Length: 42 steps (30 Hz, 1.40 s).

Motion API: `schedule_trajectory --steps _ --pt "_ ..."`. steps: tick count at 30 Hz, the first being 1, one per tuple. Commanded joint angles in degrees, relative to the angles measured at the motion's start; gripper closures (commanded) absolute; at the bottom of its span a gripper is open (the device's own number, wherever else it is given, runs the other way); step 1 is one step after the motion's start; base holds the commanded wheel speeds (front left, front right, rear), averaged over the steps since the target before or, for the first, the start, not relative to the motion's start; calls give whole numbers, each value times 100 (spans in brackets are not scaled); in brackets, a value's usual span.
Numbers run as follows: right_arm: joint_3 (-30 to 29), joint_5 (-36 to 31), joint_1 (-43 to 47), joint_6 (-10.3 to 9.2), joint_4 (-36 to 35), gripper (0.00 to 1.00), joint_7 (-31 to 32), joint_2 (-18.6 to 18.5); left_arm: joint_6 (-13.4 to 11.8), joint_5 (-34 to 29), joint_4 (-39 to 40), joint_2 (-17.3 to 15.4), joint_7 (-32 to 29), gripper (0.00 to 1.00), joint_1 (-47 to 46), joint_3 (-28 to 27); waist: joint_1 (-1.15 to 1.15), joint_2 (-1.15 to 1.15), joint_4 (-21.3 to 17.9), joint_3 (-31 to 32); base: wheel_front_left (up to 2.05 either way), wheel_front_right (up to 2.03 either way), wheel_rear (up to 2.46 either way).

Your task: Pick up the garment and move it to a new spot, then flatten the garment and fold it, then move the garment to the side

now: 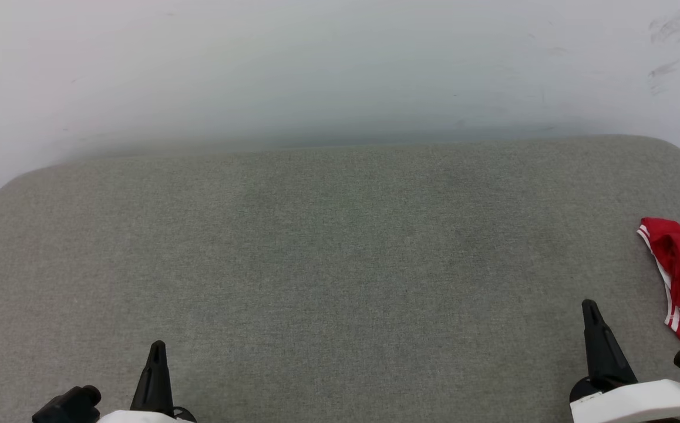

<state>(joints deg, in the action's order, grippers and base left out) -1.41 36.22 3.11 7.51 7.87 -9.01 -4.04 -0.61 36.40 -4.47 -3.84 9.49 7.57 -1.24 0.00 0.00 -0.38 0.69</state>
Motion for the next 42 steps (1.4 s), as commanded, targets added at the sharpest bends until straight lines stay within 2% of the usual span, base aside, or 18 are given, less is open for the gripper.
schedule_trajectory --steps 1,20,42 --pt "-19 168 -170 -1 -45 100 26 -47 32 169 36 -53 -23 100 -145 -8 0 0 0 -1 0 0 0" --pt "-90 1706 -388 -1 126 100 394 -54 251 1739 -215 -96 -364 100 -486 -43 0 0 8 -18 0 0 0" --pt "-179 3140 -591 -2 294 100 759 -40 456 3192 -468 -109 -721 100 -808 -111 0 0 16 -37 0 0 0"
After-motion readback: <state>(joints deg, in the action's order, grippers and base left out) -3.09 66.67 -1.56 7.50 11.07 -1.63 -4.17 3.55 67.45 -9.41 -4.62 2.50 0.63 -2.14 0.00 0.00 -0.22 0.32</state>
